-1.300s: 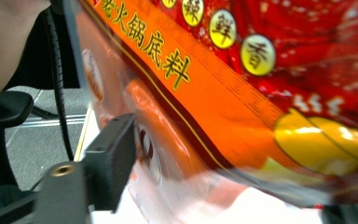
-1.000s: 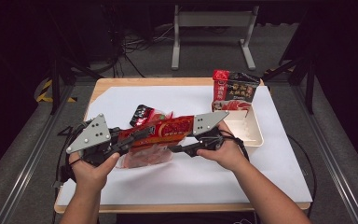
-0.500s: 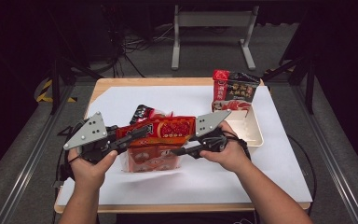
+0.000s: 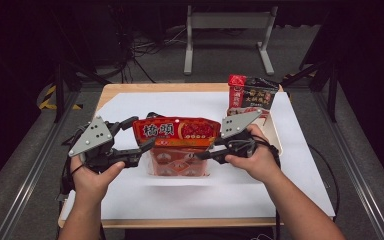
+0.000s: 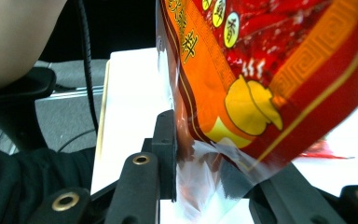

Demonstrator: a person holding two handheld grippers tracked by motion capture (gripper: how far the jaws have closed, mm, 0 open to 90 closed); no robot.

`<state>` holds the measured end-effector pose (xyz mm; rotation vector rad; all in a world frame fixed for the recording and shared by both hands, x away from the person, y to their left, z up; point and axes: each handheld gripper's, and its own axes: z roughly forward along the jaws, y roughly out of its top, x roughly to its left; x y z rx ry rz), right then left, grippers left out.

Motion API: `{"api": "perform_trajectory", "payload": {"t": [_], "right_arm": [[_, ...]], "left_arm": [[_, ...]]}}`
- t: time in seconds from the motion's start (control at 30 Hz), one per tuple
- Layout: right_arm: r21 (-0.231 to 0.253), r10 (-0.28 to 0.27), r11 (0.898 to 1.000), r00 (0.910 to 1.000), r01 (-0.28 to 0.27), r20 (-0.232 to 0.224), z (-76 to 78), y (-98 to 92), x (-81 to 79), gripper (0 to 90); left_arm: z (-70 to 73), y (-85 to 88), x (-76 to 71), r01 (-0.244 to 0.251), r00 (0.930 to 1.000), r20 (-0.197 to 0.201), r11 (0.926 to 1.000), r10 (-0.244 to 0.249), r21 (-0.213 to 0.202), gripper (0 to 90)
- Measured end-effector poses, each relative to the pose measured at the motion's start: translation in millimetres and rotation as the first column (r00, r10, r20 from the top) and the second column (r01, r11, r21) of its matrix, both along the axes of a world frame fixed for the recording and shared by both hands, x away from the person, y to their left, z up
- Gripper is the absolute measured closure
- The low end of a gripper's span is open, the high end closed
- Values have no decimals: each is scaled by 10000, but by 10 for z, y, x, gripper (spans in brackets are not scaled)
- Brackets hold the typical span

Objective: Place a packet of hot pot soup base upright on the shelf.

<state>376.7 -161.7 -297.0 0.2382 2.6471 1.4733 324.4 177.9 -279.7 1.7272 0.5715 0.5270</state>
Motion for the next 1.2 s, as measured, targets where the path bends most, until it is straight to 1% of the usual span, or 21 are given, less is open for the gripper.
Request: {"api": "perform_trajectory", "payload": {"t": [0.03, 0.07, 0.1, 0.17, 0.2, 0.27, 0.33, 0.37, 0.4, 0.47, 0.57, 0.73, 0.77, 0.8, 0.87, 0.93, 1.0, 1.07, 1.1, 1.2], "right_arm": [[49, -98, 9999, 10000, 98, 18, 39, -44, 11, 711], [49, -98, 9999, 10000, 98, 18, 39, -44, 11, 711], [121, -331, 9994, 9995, 330, 20, 98, -114, 17, 711], [188, -564, 9982, 9984, 564, 20, 149, -177, 26, 711], [188, -564, 9982, 9984, 564, 20, 149, -177, 26, 711], [256, -758, 9968, 9971, 757, 17, 201, -240, 36, 711], [343, -893, 9954, 9960, 890, 64, 250, -295, 43, 710], [454, -1019, 9938, 9948, 1015, 76, 294, -345, 50, 710], [454, -1019, 9938, 9948, 1015, 76, 294, -345, 50, 710], [565, -1171, 9916, 9931, 1163, 112, 344, -404, 58, 710], [690, -1465, 9870, 9891, 1450, 173, 420, -503, 73, 710], [807, -1942, 9781, 9806, 1917, 249, 524, -666, 120, 710], [807, -1942, 9781, 9806, 1917, 249, 524, -666, 120, 710], [802, -2119, 9746, 9769, 2091, 283, 557, -722, 134, 710], [804, -2296, 9707, 9728, 2264, 325, 578, -767, 143, 710], [808, -2365, 9691, 9710, 2332, 338, 583, -785, 146, 710], [860, -2566, 9637, 9659, 2528, 357, 593, -846, 164, 710], [985, -2831, 9553, 9585, 2788, 325, 597, -935, 195, 710], [985, -2831, 9553, 9585, 2788, 325, 597, -935, 195, 710], [1040, -3098, 9466, 9503, 3052, 306, 602, -1021, 221, 710]], "left_arm": [[-4, 10, 11, -31, 10000, -12, 10000, 31, 36, 245], [-4, 10, 11, -31, 10000, -12, 10000, 31, 36, 236], [-12, 21, 26, -107, 9998, -158, 9999, 108, 89, 214], [-33, 31, 63, -205, 9985, -493, 9994, 218, 271, 191], [-48, 34, 80, -248, 9975, -650, 9991, 271, 353, 191], [-88, 43, 119, -359, 9961, -790, 9984, 393, 445, 176], [-118, 48, 147, -394, 9953, -866, 9979, 438, 518, 161], [-144, 53, 169, -490, 9947, -871, 9972, 538, 564, 153], [-144, 53, 169, -490, 9947, -871, 9972, 538, 564, 149], [-176, 68, 198, -602, 9940, -873, 9956, 664, 722, 142], [-205, 90, 223, -683, 9924, -969, 9950, 752, 726, 137], [-227, 118, 239, -732, 9915, -1019, 9942, 811, 786, 130], [-227, 118, 239, -732, 9915, -1019, 9942, 811, 786, 129], [-236, 129, 242, -792, 9904, -1072, 9940, 871, 760, 129], [-244, 142, 249, -825, 9898, -1098, 9938, 903, 742, 129], [-248, 154, 253, -855, 9890, -1141, 9936, 936, 736, 129], [-249, 179, 261, -954, 9877, -1172, 9930, 1031, 696, 128], [-250, 197, 265, -1024, 9871, -1163, 9924, 1099, 688, 126], [-251, 207, 265, -1035, 9866, -1197, 9923, 1112, 688, 126], [-259, 236, 274, -1130, 9854, -1194, 9909, 1211, 725, 125]]}}
